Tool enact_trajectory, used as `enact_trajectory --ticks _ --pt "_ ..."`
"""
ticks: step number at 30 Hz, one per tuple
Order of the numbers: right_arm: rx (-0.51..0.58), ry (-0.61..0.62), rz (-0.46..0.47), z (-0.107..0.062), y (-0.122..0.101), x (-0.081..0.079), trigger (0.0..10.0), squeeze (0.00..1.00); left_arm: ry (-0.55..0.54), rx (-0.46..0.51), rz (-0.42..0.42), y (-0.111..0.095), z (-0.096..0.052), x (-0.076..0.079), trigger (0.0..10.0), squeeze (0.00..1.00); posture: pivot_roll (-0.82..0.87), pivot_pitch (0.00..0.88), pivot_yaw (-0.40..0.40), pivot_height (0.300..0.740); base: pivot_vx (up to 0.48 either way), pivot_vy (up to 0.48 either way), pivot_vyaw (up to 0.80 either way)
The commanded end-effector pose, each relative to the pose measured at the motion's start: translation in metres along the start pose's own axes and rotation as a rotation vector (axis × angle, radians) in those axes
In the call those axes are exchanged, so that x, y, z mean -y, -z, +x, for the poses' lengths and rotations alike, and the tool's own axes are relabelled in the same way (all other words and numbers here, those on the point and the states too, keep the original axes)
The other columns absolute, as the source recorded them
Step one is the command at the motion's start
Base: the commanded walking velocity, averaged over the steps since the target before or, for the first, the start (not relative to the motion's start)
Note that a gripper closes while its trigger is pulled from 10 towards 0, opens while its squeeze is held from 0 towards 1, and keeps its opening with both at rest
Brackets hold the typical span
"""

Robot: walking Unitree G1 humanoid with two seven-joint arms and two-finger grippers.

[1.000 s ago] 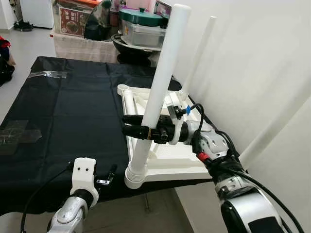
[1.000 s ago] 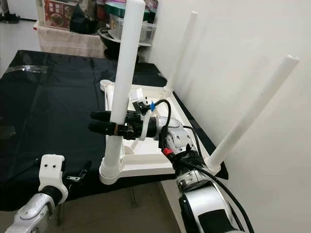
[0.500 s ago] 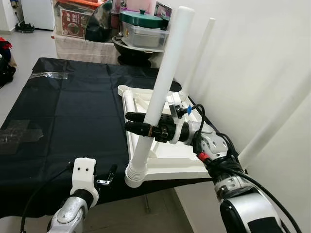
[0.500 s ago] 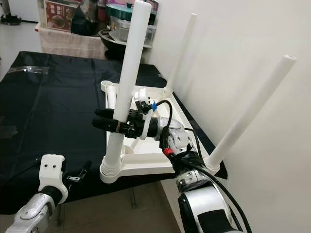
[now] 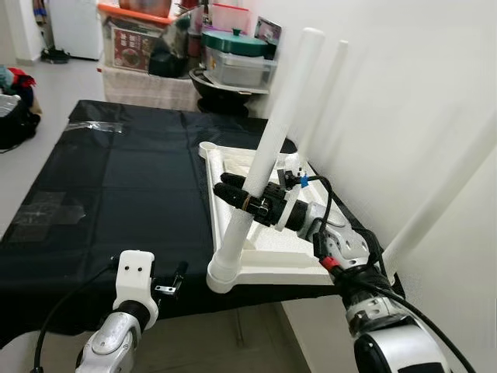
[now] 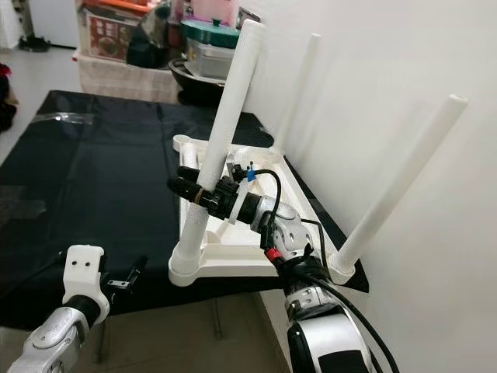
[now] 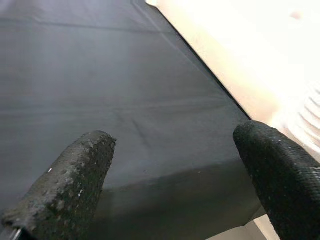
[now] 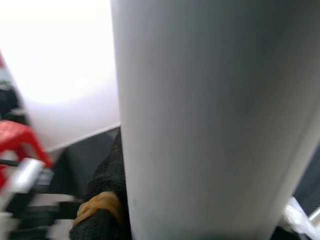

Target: Building children table

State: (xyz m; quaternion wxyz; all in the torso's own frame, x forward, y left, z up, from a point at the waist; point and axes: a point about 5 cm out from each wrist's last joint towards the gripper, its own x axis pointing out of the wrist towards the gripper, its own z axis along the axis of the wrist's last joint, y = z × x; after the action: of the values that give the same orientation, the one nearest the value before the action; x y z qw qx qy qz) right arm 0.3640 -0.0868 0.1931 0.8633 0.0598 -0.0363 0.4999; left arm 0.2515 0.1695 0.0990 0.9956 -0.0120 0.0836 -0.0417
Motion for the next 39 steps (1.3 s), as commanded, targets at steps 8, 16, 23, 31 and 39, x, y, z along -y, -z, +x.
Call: enact_trajectory --ticks 8,16,23,31,39 --pt "-0.219 0.375 0.037 -0.03 0.045 0.015 10.0 0.0 0.007 -0.016 -0.004 0.004 0.002 0.001 10.0 0.0 0.16 0.0 -0.186 0.74 0.0 0.0 0.0" --pt "-0.276 0.602 0.118 -0.044 0.061 0.025 10.0 0.0 0.011 -0.016 -0.008 0.005 0.003 0.002 10.0 0.0 0.16 0.0 -0.192 0.74 0.0 0.0 0.0" --pt "-0.292 0.905 0.159 -0.061 0.071 0.034 10.0 0.0 0.01 -0.015 -0.01 0.005 0.003 0.003 10.0 0.0 0.16 0.0 -0.194 0.74 0.0 0.0 0.0" --pt "-0.267 1.146 0.162 -0.08 0.071 0.04 10.0 0.0 0.008 -0.016 -0.01 0.005 0.003 0.002 10.0 0.0 0.15 0.0 -0.193 0.74 0.0 0.0 0.0" --pt "-0.286 1.228 0.138 -0.083 0.072 0.036 10.0 0.0 0.005 -0.016 -0.011 0.005 0.004 0.002 10.0 0.0 0.15 0.0 -0.194 0.74 0.0 0.0 0.0"
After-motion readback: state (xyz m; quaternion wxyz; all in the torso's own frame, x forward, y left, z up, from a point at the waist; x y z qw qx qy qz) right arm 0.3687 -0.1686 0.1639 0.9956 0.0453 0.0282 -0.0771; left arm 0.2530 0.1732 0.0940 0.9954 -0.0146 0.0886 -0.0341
